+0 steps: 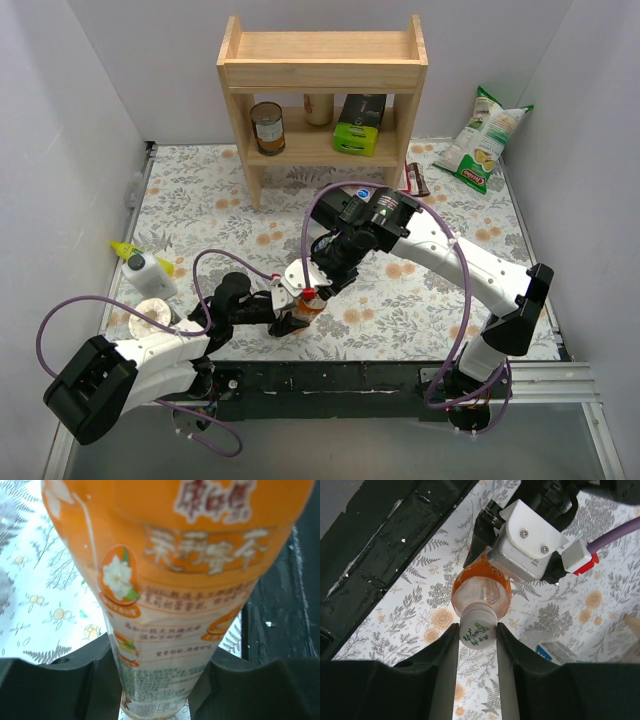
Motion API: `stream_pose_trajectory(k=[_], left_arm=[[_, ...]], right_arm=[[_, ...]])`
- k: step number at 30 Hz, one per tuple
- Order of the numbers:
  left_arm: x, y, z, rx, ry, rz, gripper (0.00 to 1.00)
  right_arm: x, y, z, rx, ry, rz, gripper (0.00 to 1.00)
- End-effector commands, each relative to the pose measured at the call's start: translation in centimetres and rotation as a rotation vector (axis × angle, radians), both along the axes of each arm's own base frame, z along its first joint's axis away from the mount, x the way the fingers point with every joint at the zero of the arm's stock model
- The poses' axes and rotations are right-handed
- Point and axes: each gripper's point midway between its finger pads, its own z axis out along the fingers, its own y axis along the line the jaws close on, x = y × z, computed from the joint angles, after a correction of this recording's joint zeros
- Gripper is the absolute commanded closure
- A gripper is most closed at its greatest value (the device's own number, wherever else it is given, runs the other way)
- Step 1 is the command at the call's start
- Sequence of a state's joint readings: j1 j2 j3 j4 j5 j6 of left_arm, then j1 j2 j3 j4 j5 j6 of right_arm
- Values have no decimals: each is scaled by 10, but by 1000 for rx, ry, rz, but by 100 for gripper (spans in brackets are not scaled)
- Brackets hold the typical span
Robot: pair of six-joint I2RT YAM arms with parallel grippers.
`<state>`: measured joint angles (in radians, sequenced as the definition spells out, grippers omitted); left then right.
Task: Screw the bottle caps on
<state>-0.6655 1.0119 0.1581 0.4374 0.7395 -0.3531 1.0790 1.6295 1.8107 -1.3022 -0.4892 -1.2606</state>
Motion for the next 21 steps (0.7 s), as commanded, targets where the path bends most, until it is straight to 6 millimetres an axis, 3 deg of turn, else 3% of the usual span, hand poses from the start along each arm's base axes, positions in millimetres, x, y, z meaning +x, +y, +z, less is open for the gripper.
stream_pose_trajectory(k=[1, 6, 11, 12, 17, 21], left_arm=[[46, -5, 52, -130, -75, 219, 100], [64, -4, 72, -185, -79, 314, 100], [76, -5, 83, -207, -88, 364, 100], [80, -3, 85, -211, -93, 389, 100], [85, 0, 84, -196, -106, 414, 100], [86, 2, 77, -162, -110, 418, 100]], right_arm=[[1, 3, -15, -105, 140, -185, 79], [18, 12, -29, -196, 247, -469, 90], [23, 23, -31, -252, 356, -631, 92], [27, 26, -34, -255, 377, -656, 98], [30, 21, -47, -347, 559, -841, 99], [34, 19, -52, -383, 600, -881, 99]])
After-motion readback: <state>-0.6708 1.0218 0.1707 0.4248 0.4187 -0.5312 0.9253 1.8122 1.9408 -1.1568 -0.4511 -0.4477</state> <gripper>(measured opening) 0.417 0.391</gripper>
